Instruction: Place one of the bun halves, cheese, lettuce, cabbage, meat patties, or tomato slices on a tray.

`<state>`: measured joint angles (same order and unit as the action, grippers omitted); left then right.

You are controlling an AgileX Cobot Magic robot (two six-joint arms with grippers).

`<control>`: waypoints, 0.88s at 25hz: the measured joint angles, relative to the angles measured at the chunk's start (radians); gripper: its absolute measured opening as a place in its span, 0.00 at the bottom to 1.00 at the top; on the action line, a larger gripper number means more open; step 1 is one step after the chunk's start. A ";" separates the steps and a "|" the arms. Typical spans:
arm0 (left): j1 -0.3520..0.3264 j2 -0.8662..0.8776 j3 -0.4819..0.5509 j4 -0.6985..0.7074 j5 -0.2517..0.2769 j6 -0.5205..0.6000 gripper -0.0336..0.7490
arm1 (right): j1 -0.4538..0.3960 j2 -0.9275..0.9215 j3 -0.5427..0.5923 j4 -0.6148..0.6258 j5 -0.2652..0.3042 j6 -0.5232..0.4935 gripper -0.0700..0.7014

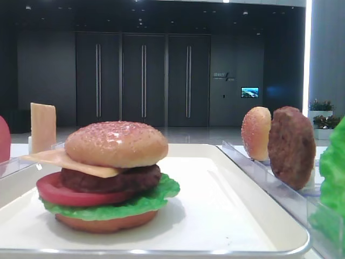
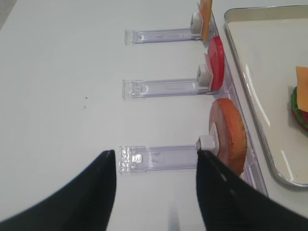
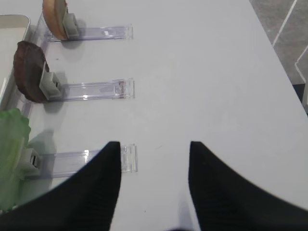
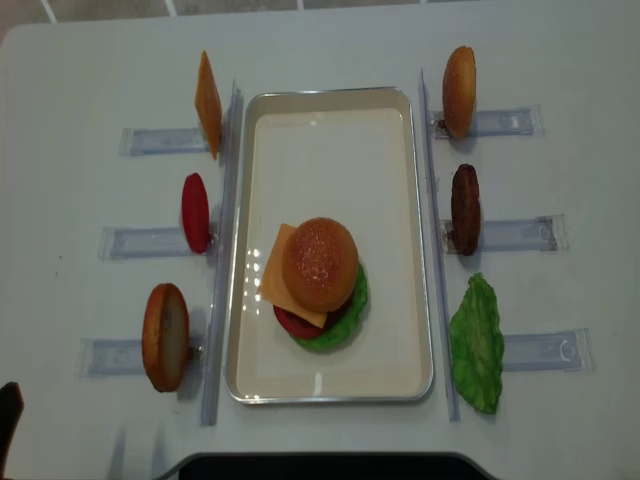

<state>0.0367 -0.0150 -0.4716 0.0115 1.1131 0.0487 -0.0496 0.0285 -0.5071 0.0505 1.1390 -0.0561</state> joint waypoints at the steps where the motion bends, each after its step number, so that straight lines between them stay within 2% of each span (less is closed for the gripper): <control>1: 0.000 0.000 0.000 0.000 0.000 0.000 0.56 | 0.000 -0.009 0.000 0.000 0.000 -0.002 0.50; 22: 0.000 0.000 0.000 0.000 0.000 0.000 0.56 | 0.000 -0.037 0.000 0.013 -0.003 -0.004 0.50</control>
<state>0.0367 -0.0150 -0.4716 0.0115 1.1131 0.0487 -0.0496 -0.0087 -0.5071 0.0638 1.1364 -0.0604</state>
